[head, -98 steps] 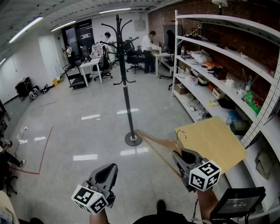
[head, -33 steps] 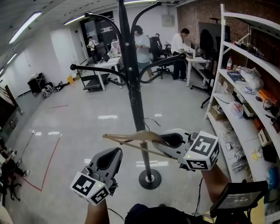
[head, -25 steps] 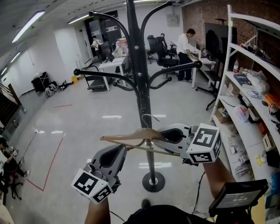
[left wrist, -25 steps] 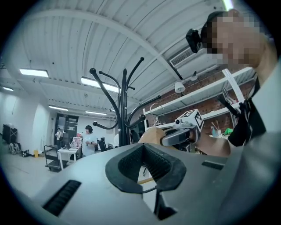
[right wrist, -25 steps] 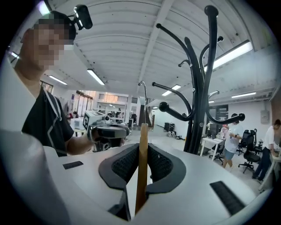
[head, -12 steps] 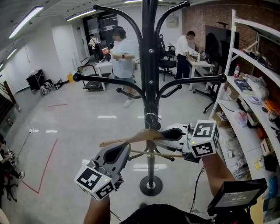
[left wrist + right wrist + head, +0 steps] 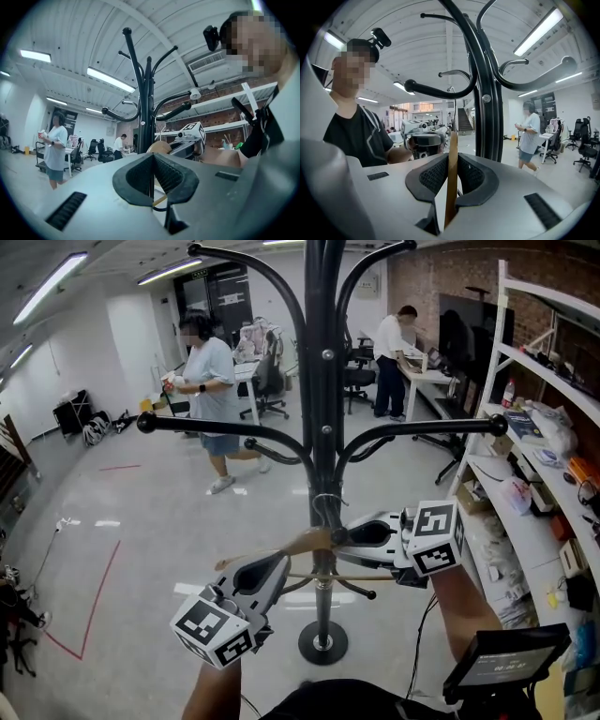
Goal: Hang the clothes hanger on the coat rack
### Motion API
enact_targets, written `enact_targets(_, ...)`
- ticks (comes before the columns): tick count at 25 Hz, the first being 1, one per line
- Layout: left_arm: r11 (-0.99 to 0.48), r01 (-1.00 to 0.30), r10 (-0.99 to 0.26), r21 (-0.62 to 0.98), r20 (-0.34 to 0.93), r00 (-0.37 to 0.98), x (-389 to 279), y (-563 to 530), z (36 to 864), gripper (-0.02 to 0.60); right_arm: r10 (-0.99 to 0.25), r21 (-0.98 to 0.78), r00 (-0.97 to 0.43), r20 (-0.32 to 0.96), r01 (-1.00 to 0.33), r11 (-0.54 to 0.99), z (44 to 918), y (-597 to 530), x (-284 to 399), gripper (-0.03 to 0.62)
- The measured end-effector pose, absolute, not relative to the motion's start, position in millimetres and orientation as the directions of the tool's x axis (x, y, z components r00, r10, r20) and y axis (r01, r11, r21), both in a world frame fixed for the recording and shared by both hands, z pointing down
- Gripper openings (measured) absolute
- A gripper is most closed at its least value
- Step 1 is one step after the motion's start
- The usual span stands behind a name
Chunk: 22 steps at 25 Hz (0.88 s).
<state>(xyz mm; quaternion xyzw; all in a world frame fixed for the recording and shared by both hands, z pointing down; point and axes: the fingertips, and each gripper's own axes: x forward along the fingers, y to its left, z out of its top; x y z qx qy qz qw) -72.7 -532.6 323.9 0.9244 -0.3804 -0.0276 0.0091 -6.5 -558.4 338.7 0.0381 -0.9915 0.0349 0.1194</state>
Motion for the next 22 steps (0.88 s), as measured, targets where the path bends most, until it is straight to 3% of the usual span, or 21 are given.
enact_targets(12,-0.713,-0.699,-0.701,0.053,-0.020,0.713,-65.5,-541.3,334.6,0.000,0.049,-0.041,-0.980,0.194,0.042,0.998,345.3,-558.0,-5.2,0.057)
enact_targets(22,-0.714,-0.696,-0.698,0.076,-0.019,0.715,-68.2,-540.0,334.8,0.000,0.062,0.007,-0.982,0.181,0.064,0.998,342.4,-563.6,-4.4,0.057)
